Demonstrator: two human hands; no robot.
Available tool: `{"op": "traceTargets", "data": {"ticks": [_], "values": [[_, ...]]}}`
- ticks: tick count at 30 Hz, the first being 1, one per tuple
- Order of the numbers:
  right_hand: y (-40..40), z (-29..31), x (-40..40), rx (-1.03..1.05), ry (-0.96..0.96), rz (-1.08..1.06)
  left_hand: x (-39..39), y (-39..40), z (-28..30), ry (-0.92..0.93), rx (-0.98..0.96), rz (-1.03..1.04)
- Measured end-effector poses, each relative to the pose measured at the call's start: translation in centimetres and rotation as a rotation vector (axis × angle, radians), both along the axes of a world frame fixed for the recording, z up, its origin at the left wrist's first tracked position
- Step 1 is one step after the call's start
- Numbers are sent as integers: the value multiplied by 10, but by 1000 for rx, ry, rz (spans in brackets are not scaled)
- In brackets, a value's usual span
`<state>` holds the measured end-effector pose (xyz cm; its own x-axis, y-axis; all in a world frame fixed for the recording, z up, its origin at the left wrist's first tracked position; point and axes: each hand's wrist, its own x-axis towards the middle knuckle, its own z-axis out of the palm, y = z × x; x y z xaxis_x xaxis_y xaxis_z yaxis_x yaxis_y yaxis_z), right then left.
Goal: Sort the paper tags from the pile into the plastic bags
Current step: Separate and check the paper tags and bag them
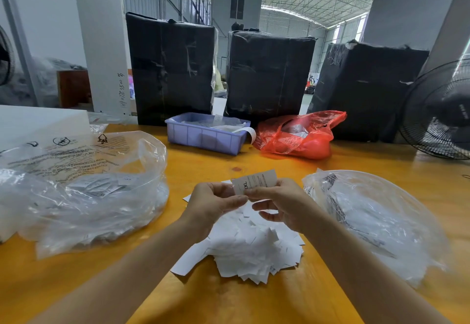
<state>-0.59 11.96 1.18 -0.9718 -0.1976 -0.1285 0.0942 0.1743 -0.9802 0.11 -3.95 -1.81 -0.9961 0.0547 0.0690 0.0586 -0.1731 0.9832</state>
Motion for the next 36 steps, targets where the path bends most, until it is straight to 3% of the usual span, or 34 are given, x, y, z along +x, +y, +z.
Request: {"op": "traceTargets", "data": {"ticks": [8,15,23,30,36], "values": [[8,1,-4,100,-46,50,-4,-3,-2,58,-24,67],[16,2,-7,96,-26,60,0,-2,0,17,-89,-116],[21,5,-8,143,-42,149,0,-7,7,-63,35,-145],[19,5,-7,110,-69,221,3,-3,5,-3,-200,-148],[23,6,-7,157,-76,228,5,-7,12,-86,-102,-163]]}}
